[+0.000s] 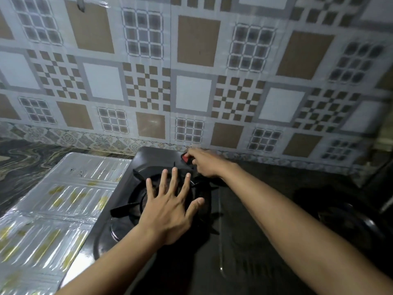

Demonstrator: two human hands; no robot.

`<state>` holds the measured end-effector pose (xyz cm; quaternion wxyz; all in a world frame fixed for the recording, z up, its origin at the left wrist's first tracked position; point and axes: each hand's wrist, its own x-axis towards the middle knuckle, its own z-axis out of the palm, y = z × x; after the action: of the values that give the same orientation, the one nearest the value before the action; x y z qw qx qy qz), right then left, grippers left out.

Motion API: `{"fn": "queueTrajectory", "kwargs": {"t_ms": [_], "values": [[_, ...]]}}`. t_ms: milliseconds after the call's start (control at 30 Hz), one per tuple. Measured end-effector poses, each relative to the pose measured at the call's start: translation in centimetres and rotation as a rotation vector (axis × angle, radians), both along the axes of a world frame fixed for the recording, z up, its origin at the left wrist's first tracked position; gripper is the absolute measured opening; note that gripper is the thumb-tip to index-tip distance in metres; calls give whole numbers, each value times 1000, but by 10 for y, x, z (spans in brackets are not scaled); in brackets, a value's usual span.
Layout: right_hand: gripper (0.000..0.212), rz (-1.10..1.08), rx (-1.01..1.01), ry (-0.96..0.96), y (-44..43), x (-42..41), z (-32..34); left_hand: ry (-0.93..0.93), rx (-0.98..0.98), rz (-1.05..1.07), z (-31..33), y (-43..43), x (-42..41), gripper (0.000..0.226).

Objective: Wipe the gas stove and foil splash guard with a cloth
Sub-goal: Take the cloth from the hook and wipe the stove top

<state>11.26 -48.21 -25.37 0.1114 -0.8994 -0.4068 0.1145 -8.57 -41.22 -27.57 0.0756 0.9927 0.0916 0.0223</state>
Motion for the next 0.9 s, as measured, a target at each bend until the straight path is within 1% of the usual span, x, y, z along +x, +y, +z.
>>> {"fn": "queueTrajectory", "kwargs": {"t_ms": [100, 167, 233, 400, 533, 567, 633, 667, 800, 900], "values": [[60, -62, 74, 104, -19, -1, -8, 5, 2, -32, -4, 0, 3, 86], [67, -95, 81, 159, -34, 0, -10, 9, -12, -41, -6, 2, 5, 88], [70, -126, 64, 169, -50, 2, -9, 17, -31, -48, -8, 3, 6, 91], [66, -257, 64, 154, -96, 13, -10, 23, -48, -55, -10, 4, 7, 94], [50, -360, 1, 132, -129, 18, -4, 19, -57, -57, -12, 5, 8, 92], [53, -396, -21, 123, -137, 19, -3, 19, -63, -57, -13, 5, 8, 91], [66, -489, -64, 119, -155, 16, -1, 23, -72, -61, -13, 5, 8, 90], [70, -523, -81, 112, -164, 15, 0, 25, -78, -64, -13, 5, 8, 89], [60, -572, -131, 97, -184, 3, 0, 40, -106, -75, -10, 6, 8, 90], [61, -620, -173, 124, -183, -10, 4, 57, -120, -83, -8, 4, 7, 87]]}}
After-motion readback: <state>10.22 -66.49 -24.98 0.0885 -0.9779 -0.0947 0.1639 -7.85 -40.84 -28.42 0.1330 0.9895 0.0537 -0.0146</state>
